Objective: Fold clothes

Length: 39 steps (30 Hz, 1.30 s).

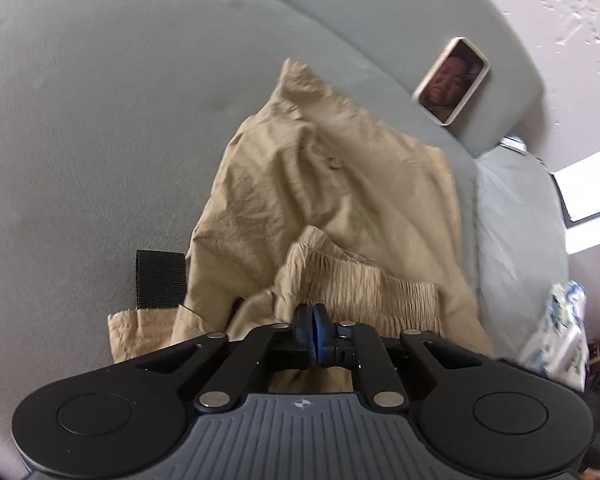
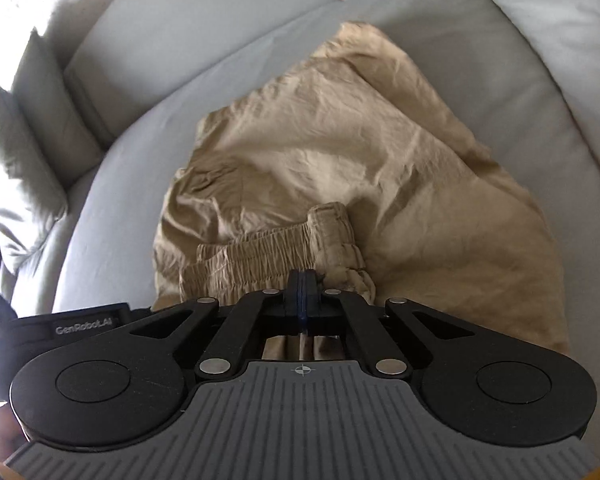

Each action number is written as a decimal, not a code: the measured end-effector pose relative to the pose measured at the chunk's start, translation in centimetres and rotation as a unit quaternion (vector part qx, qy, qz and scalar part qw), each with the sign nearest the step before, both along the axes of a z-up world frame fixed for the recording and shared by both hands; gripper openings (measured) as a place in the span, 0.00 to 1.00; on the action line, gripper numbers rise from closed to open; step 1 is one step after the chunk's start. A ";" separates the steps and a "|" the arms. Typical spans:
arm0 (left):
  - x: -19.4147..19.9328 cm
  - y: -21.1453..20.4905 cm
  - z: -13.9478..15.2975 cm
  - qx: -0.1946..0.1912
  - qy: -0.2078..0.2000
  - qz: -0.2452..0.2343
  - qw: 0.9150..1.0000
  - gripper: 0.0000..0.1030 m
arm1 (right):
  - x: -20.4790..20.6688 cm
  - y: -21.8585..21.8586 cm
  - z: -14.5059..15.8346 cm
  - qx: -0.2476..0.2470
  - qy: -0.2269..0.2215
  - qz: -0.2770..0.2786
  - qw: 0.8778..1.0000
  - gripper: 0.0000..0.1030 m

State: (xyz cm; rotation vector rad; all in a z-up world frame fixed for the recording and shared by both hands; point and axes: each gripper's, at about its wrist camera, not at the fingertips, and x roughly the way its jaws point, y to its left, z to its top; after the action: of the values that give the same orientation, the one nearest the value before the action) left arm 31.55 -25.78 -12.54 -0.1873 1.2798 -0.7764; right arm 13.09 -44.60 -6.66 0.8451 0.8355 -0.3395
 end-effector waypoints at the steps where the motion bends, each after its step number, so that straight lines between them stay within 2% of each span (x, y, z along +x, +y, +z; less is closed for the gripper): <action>1: -0.6 0.7 0.9 -0.001 -0.004 -0.003 1.000 0.40 | -1.1 -0.3 1.0 0.016 -0.014 -0.008 1.000 0.11; 2: -1.2 1.5 1.8 -0.003 -0.010 -0.006 1.000 0.49 | -2.3 -0.5 2.1 0.026 -0.029 -0.016 0.999 0.18; 4: -2.6 3.4 3.6 -0.003 -0.035 -0.011 0.999 0.50 | -5.7 -0.7 4.9 0.008 -0.062 -0.028 0.998 0.37; 5: -3.1 4.7 4.4 -0.006 -0.043 -0.011 0.999 0.50 | -7.4 -0.8 6.3 -0.019 -0.063 -0.035 0.997 0.47; 8: -2.9 7.3 6.4 -0.014 -0.065 0.004 0.998 0.51 | -12.2 -1.3 10.1 -0.093 -0.061 -0.058 0.992 0.53; 10: -2.0 8.1 7.7 -0.005 -0.082 0.016 0.996 0.56 | -14.2 -2.6 11.4 -0.092 -0.060 -0.080 0.991 0.55; 12: -0.8 7.2 8.4 0.019 -0.083 0.022 0.996 0.59 | -15.6 -4.2 11.8 -0.066 -0.058 -0.116 0.989 0.70; 14: -0.2 6.3 9.3 0.033 -0.082 0.009 0.996 0.59 | -16.1 -5.5 11.7 -0.039 -0.055 -0.147 0.987 0.71; 17: 0.4 4.2 9.7 0.038 -0.104 -0.020 0.994 0.63 | -15.3 -6.3 11.7 -0.035 -0.058 -0.144 0.987 0.71; 21: 1.9 1.4 9.1 0.040 -0.120 -0.038 0.991 0.66 | -12.6 -7.1 11.2 -0.025 -0.054 -0.117 0.991 0.73; 25: 4.5 -1.4 6.9 0.044 -0.119 -0.023 0.992 0.66 | -8.3 -8.0 9.7 -0.039 -0.056 -0.086 0.994 0.76; 28: 7.3 -3.3 4.8 0.056 -0.109 -0.009 0.992 0.66 | -4.3 -10.2 7.1 -0.045 -0.041 -0.066 0.996 0.76; 31: 10.2 -4.6 2.5 0.049 -0.096 0.009 0.994 0.66 | -1.0 -12.8 3.9 -0.019 -0.034 -0.061 0.997 0.72; 33: 12.0 -5.5 1.0 0.043 -0.088 0.011 0.995 0.64 | 0.6 -14.3 2.0 -0.004 -0.048 -0.059 0.997 0.69; 36: 14.3 -6.6 -1.5 0.024 -0.047 -0.008 0.999 0.61 | 2.4 -16.5 -0.8 0.024 -0.078 -0.057 0.995 0.66; 39: 15.6 -7.1 -3.1 -0.010 -0.019 -0.019 1.000 0.61 | 3.5 -18.8 -3.7 0.070 -0.092 -0.068 0.991 0.63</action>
State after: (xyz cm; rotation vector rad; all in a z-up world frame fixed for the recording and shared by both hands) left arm 47.18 -32.83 -15.67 -0.1629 1.2428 -0.8215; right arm 16.57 -63.40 -10.33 1.0511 0.6361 -0.3191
